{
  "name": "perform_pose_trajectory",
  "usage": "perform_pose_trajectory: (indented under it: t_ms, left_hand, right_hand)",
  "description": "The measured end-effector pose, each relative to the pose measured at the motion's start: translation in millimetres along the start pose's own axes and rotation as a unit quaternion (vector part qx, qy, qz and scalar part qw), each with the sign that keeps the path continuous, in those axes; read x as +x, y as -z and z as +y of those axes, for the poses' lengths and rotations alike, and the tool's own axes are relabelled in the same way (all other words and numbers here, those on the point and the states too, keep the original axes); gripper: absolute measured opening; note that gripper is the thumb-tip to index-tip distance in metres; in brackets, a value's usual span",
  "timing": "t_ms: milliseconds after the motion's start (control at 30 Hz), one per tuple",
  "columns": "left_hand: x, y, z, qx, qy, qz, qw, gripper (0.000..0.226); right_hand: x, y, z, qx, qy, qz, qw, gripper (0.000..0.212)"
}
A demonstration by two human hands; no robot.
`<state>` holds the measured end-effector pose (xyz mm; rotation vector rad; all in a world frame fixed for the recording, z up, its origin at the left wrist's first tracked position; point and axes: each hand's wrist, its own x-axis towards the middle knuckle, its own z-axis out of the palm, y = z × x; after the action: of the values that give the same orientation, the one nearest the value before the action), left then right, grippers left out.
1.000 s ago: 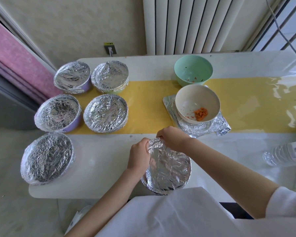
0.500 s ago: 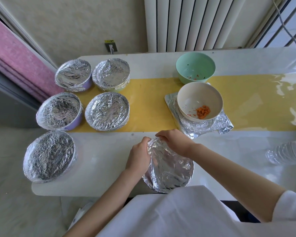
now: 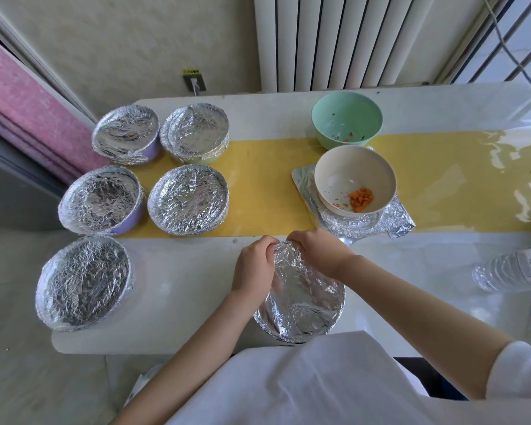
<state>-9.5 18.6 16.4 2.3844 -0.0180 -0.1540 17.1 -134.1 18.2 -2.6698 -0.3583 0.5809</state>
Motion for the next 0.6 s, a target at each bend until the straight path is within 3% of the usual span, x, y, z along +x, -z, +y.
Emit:
perform_pose_trajectory:
  t_ms: [167, 367, 600]
  left_hand:
    - [0.5, -1.1, 0.3, 0.008, 0.001, 0.007, 1.0, 0.019]
    - [-1.3, -2.3, -0.5, -0.01, 0.01, 0.01, 1.0, 0.013]
    - [-1.3, -2.2, 0.6, -0.037, 0.037, 0.002, 0.999, 0.009]
  right_hand:
    - [8.7, 5.7, -4.3, -0.038, -0.007, -0.027, 0.999, 0.028]
    - [16.2, 0.0, -9.1, -0.003, -0.016, -0.016, 1.0, 0.023]
    - [12.2, 1.9, -11.3, -0.071, 0.025, -0.036, 0.997, 0.03]
